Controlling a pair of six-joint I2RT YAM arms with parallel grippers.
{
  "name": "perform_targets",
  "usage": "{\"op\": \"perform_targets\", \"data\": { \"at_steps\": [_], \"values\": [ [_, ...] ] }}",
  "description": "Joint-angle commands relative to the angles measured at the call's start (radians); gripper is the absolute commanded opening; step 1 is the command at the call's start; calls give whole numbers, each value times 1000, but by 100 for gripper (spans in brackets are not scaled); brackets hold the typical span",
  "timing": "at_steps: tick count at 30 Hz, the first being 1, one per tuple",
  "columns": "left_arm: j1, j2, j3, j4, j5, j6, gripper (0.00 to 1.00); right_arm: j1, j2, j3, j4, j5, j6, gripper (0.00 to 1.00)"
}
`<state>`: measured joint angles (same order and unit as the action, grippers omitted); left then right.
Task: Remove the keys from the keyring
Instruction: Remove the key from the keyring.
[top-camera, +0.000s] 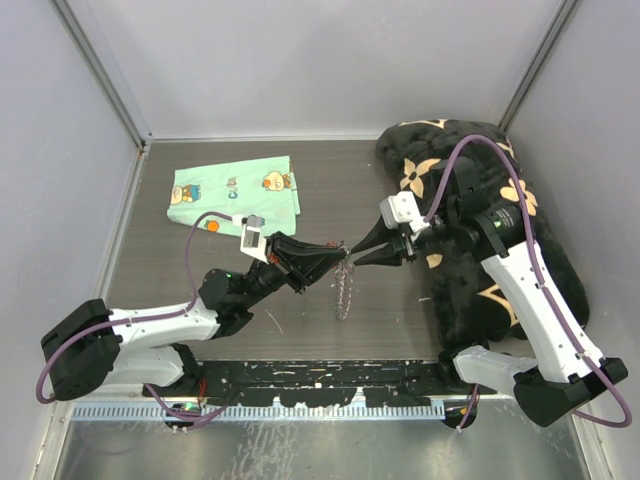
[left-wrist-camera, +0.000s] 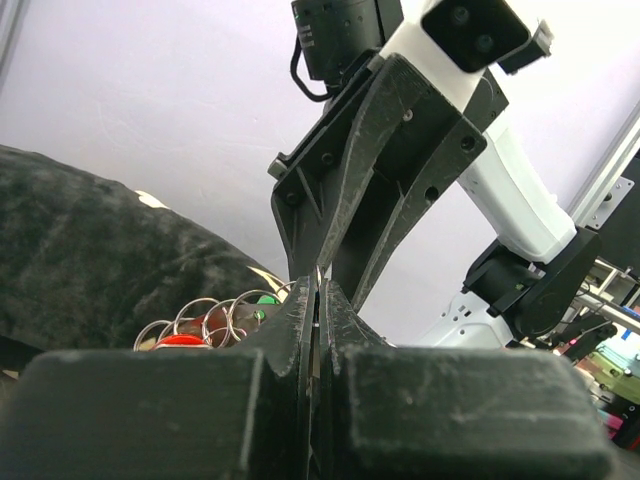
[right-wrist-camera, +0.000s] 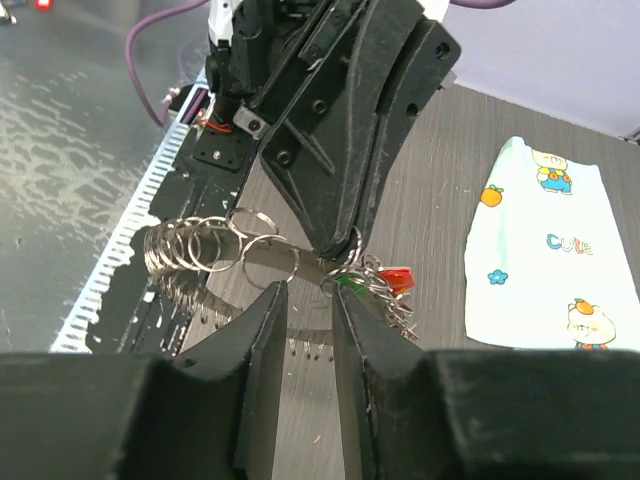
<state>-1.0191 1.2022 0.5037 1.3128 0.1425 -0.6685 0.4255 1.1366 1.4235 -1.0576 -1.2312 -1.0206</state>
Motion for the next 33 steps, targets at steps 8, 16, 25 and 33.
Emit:
{"op": "perform_targets", "data": {
  "at_steps": [8,16,25,33],
  "values": [
    [0,-15,40,117,-9,8,0,8,-24,-41,240,4,342,32],
    [-3,-12,38,117,-12,13,0,21,-30,-69,263,2,374,27],
    [-17,-10,36,117,-32,44,0,23,-30,-74,300,10,430,26],
    [-21,-5,31,117,-42,60,0,24,-27,-79,327,26,464,10]
  ]
}}
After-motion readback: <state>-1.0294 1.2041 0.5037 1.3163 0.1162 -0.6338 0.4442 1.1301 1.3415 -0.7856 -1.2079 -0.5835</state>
